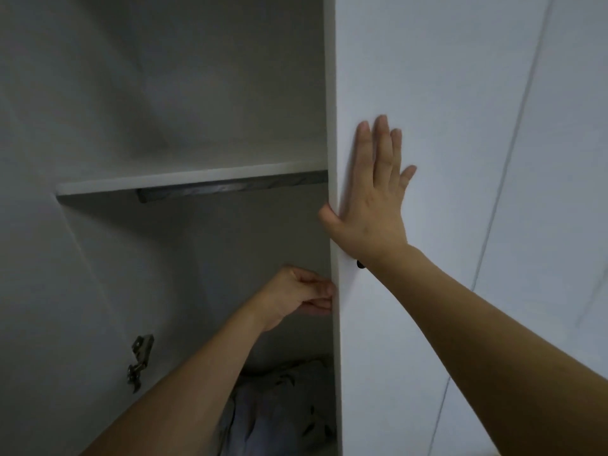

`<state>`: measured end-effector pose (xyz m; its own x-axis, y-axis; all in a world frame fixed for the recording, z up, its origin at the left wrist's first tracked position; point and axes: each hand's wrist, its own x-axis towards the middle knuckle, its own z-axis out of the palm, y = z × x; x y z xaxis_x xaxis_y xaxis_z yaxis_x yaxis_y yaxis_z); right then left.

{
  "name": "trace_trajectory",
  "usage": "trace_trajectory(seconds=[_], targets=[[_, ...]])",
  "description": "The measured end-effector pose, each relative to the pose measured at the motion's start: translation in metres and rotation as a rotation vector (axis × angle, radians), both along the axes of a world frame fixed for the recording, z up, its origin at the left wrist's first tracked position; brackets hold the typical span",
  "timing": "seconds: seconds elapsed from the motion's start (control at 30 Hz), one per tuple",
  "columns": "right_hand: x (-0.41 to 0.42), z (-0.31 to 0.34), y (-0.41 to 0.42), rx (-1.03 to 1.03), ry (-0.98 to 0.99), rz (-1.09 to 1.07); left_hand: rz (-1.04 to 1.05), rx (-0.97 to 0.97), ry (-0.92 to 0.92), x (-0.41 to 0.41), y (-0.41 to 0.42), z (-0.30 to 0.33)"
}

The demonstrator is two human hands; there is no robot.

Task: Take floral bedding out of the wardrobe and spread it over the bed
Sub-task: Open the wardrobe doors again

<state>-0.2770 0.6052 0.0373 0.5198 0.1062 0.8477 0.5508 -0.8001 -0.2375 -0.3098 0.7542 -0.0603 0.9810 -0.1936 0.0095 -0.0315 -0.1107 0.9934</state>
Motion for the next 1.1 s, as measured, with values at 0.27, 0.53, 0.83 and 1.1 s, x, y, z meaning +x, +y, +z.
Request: trace_trajectory(seconds=[0.27, 0.53, 0.83, 1.1], targets=[[-0.065, -0.001, -0.074, 0.036, -0.035, 0.126, -0.313, 0.094, -0.044, -0.026, -0.060, 0.009], [-0.130, -0.014, -0.149, -0.059, -0.198, -0.083, -0.390, 0.245, -0.286, -0.051, -0.153, 0.000], [-0.171, -0.010, -0.247, -0.358, -0.192, -0.570, -0.173, 0.348, -0.694, -0.074, -0.278, -0.013], [-0.174, 0.002, -0.317, -0.593, 0.003, -0.926, 0.063, 0.461, -0.791, -0.078, -0.370, -0.011]])
